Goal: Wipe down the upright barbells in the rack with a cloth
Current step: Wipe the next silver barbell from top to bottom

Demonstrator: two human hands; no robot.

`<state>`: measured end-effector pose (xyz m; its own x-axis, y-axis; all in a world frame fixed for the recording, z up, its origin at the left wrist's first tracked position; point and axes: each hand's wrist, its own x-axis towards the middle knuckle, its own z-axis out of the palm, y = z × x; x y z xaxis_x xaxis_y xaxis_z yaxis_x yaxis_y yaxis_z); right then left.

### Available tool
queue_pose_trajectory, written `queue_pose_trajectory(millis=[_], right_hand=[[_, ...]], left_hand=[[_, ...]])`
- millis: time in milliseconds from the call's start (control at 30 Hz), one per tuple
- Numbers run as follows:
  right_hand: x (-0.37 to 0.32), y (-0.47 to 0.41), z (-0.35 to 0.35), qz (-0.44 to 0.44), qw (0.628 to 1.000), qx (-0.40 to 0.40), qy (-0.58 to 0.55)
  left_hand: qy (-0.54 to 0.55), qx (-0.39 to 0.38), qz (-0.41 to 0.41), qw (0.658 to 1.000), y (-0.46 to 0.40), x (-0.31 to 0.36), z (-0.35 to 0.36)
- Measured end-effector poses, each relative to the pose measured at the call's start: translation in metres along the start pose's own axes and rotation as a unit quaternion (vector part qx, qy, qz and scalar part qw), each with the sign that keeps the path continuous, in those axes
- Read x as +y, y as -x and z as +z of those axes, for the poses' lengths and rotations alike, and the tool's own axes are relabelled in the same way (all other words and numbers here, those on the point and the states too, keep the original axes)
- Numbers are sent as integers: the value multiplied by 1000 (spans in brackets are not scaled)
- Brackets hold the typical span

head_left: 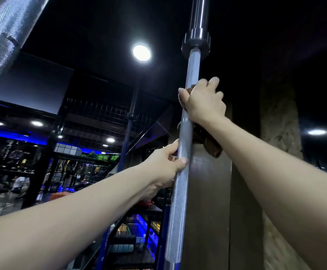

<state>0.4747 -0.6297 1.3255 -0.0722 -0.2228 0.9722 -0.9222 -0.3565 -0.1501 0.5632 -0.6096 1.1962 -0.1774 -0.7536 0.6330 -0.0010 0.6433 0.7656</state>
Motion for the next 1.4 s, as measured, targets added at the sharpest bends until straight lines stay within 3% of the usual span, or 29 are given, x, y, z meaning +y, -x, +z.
queue_pose_trajectory(millis=[200,333,633,767,900,1167,1267,1400], right_hand=[[10,55,5,-35,998,33,28],[20,109,1,-74,994,-21,75],[-2,5,6,-12,1000,10,22],[11,51,12,-35,997,52,43],[22,106,7,-81,992,16,100],[-3,-2,2,-16,999,12,34],[3,19,9,-21,999,32,20],[20,90,11,-80,992,19,92]], left_hand=[[-56,-18,28,998,2,-1,-6],[-44,-63,11,997,15,-8,-7],[7,-66,6,998,11,-19,-11],[-2,-93,14,996,11,-24,-14],[-29,-99,5,995,15,-26,-12],[-15,-83,-18,996,10,-33,-11],[-19,-86,-14,996,10,-34,-12],[-36,-73,-11,997,11,-33,-11]])
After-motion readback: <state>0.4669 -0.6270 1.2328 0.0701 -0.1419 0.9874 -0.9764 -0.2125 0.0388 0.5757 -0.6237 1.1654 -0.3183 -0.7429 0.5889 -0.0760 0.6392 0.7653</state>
